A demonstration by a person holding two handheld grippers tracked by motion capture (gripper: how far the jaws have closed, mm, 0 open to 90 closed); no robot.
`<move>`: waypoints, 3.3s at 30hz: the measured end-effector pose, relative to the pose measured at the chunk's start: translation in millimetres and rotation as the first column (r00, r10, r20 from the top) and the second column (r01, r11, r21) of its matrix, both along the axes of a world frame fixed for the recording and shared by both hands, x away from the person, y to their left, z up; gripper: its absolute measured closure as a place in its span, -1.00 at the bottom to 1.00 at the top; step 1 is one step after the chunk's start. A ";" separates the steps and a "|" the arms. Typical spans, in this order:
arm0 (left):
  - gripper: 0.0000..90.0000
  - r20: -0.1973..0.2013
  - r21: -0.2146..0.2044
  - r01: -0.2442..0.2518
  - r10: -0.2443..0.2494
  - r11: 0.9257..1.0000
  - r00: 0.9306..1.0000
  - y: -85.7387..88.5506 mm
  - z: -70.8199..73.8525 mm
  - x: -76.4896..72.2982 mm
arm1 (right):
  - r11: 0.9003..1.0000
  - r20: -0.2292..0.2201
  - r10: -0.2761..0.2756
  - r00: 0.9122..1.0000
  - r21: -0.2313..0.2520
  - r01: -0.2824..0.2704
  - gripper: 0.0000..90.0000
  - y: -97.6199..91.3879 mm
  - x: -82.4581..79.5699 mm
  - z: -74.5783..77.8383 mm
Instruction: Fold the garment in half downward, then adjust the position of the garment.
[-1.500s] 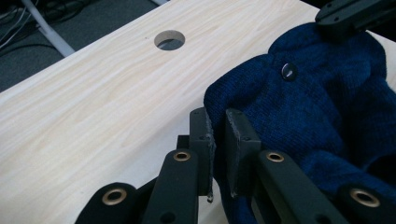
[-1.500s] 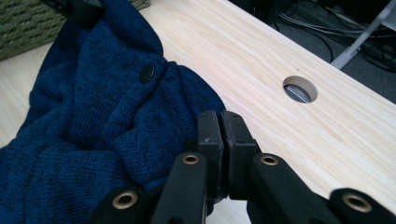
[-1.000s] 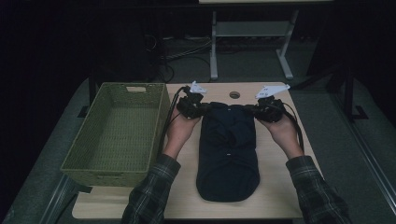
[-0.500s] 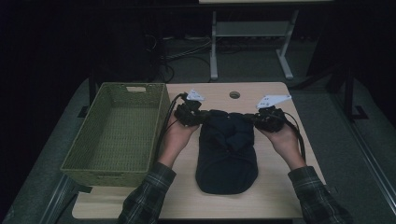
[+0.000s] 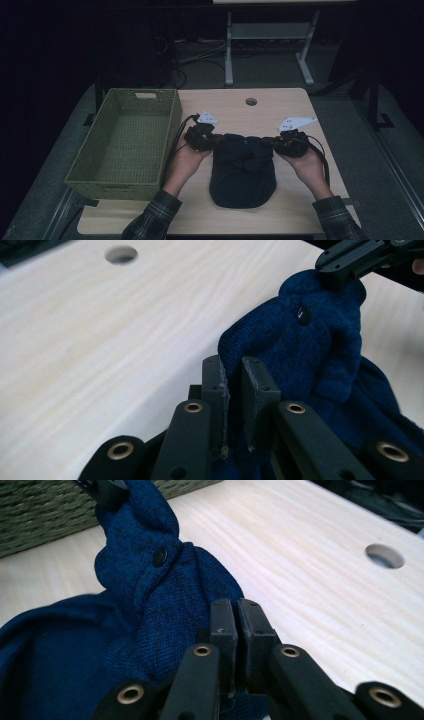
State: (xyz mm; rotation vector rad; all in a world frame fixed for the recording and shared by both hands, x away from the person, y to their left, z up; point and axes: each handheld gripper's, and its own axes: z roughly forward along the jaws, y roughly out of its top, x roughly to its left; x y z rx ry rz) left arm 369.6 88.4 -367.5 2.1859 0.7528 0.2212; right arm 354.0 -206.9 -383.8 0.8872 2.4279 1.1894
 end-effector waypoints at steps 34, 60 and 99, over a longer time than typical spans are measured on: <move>0.68 -0.149 0.084 0.121 -0.107 0.989 0.983 7.4 -43.7 -70.9 | 0.994 -0.158 0.105 0.982 0.046 -0.099 0.67 -1.6 -75.8 -46.4; 1.00 -0.064 0.057 0.073 -0.070 0.996 0.996 10.5 -9.7 -48.9 | 0.996 -0.113 0.059 0.992 0.068 -0.052 0.99 -27.0 -65.9 -25.1; 1.00 -0.172 0.151 0.069 -0.043 0.986 0.984 -38.9 -78.5 17.5 | 0.988 -0.209 0.151 0.966 0.009 -0.152 1.00 13.6 -97.9 -72.5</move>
